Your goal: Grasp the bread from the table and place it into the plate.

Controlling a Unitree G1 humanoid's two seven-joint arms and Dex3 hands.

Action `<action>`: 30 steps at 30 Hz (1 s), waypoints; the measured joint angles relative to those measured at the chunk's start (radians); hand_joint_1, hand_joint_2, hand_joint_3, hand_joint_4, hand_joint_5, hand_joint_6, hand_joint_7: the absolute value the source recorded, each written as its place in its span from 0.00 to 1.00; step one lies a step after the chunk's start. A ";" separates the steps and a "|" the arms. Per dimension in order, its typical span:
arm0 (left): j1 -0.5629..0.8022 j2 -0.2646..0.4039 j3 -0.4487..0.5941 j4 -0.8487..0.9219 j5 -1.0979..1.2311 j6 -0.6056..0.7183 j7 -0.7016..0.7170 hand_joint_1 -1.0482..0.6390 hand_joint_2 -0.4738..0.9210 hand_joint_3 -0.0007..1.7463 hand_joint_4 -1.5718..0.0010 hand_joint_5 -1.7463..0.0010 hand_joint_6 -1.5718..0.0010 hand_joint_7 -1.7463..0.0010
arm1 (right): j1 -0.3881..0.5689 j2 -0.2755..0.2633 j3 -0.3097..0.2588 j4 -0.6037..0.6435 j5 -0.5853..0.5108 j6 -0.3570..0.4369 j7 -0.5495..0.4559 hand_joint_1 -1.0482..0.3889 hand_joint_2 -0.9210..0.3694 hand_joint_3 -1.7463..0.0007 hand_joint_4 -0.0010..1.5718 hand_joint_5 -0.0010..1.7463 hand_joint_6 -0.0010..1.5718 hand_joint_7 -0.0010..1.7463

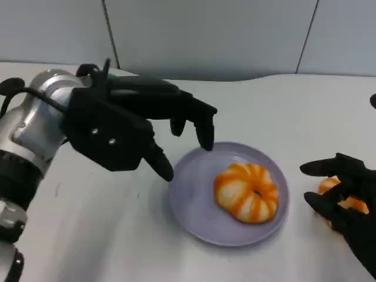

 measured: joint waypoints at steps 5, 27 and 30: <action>0.088 0.027 0.125 0.044 -0.180 -0.016 -0.007 0.23 1.00 0.06 0.90 0.28 0.82 0.60 | 0.001 -0.004 -0.003 0.001 -0.003 0.004 0.000 0.54 0.00 0.85 0.44 0.64 0.46 0.32; 0.693 -0.042 0.426 -0.468 -0.401 0.635 0.334 0.45 0.98 0.02 0.59 0.00 0.70 0.00 | 0.006 -0.021 -0.023 0.090 0.020 -0.108 -0.006 0.53 0.00 0.85 0.45 0.65 0.47 0.35; 0.731 -0.071 0.438 -0.485 -0.407 0.684 0.374 0.47 0.97 0.02 0.56 0.00 0.66 0.00 | 0.006 -0.022 -0.024 0.117 0.023 -0.132 -0.007 0.53 0.00 0.86 0.44 0.65 0.47 0.35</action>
